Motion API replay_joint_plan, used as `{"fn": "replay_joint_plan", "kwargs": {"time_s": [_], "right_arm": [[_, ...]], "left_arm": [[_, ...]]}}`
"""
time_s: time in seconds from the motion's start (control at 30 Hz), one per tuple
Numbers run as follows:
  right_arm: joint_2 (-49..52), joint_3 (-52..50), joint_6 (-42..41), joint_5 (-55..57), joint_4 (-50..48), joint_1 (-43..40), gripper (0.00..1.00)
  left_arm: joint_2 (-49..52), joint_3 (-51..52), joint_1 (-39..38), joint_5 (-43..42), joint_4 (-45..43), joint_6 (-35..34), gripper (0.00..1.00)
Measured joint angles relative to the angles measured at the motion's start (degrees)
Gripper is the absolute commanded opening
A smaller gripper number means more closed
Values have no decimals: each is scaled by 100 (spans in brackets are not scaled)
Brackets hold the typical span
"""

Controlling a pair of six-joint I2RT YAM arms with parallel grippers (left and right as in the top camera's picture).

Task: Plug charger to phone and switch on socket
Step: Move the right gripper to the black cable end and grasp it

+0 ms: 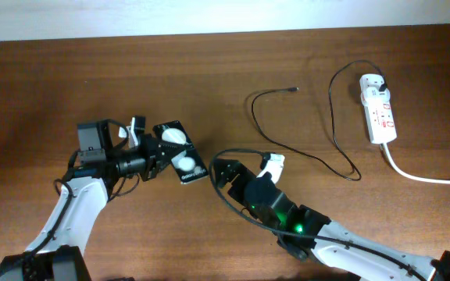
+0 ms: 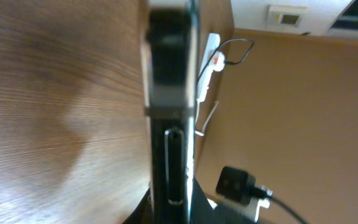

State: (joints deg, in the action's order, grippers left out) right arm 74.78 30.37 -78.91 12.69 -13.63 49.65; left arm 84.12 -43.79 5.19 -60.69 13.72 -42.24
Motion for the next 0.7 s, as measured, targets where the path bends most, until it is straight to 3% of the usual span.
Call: {"fn": "replay_joint_plan", "kwargs": {"time_s": [0.13,0.23,0.33,0.53,0.6,0.7], "right_arm": [[9,-7,142,149,1154,-98,99],[13,-7,245,597,1316,-181,99],[20,273,837,256,1840,-852,99],[284,2734,2275,-184,4583,-2916,96],[780,3456,2553,-219,5093,-3305,92],[2334,5139,3025,-544,6019,-3703,79]], "left_arm": [[-2,-2,35,11,1019,1429,0],[-2,-2,35,11,1073,1749,0],[-4,-2,35,57,1075,1851,0],[-2,-2,35,332,1075,1891,0],[-2,-2,35,435,1075,1893,0],[-9,-2,35,595,1073,1893,0]]}}
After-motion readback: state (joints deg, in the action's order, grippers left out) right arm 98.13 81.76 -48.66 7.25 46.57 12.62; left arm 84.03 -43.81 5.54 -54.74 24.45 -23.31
